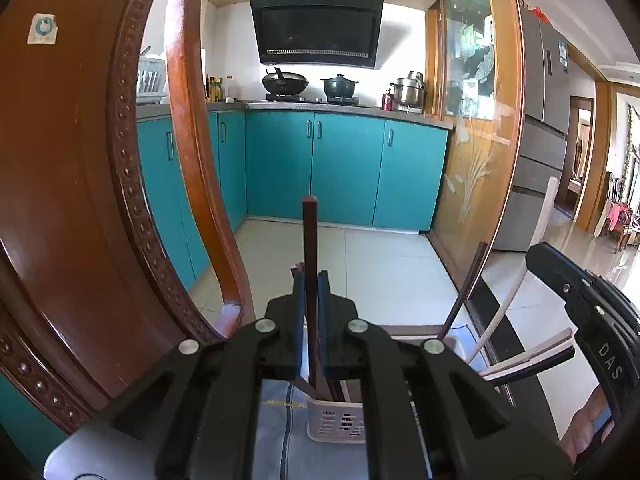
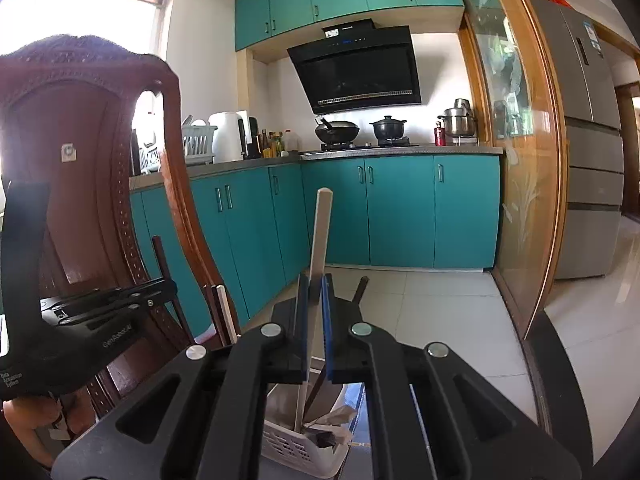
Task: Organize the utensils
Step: 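Lift both chopsticks into the white basket, then open both tools to release the chopsticks and pull back from the basket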
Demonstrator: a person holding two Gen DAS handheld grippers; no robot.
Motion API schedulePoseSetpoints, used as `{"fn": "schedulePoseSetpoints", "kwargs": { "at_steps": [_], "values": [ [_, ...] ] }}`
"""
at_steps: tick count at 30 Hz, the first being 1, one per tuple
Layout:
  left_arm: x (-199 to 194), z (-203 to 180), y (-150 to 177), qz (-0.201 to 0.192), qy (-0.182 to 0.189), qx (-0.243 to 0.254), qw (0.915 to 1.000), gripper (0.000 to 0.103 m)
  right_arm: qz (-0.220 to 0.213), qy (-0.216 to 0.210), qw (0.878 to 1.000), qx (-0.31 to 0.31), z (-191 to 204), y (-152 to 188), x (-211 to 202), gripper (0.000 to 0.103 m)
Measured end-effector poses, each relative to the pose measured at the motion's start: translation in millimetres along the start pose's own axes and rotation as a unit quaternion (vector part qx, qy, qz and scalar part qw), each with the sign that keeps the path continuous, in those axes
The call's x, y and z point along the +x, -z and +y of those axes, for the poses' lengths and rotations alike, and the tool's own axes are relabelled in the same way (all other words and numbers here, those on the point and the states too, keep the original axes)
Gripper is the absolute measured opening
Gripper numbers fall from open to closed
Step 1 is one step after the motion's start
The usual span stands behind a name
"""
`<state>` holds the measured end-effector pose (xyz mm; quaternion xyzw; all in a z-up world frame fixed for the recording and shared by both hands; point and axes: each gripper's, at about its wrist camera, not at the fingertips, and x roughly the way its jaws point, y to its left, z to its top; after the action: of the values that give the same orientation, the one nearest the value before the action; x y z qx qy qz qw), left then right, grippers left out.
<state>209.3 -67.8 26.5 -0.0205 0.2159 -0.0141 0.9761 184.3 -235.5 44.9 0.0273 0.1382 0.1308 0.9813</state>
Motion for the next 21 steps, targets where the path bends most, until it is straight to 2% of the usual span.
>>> {"fn": "schedulePoseSetpoints", "kwargs": {
  "at_steps": [7, 16, 21],
  "values": [
    [10.9, -8.3, 4.2, 0.012, -0.003, 0.010, 0.9999, 0.007, 0.007, 0.000, 1.000, -0.015, 7.3, 6.4, -0.1, 0.006],
    [31.3, -10.6, 12.5, 0.042, 0.000, 0.012, 0.9990, 0.007, 0.056, 0.011, 0.998, -0.023, 3.8, 16.5, 15.0, 0.007],
    [32.2, -10.8, 16.6, 0.047, -0.001, 0.014, 0.9988, 0.007, 0.061, 0.012, 0.998, -0.028, 5.0, 18.9, 13.5, 0.009]
  ]
}}
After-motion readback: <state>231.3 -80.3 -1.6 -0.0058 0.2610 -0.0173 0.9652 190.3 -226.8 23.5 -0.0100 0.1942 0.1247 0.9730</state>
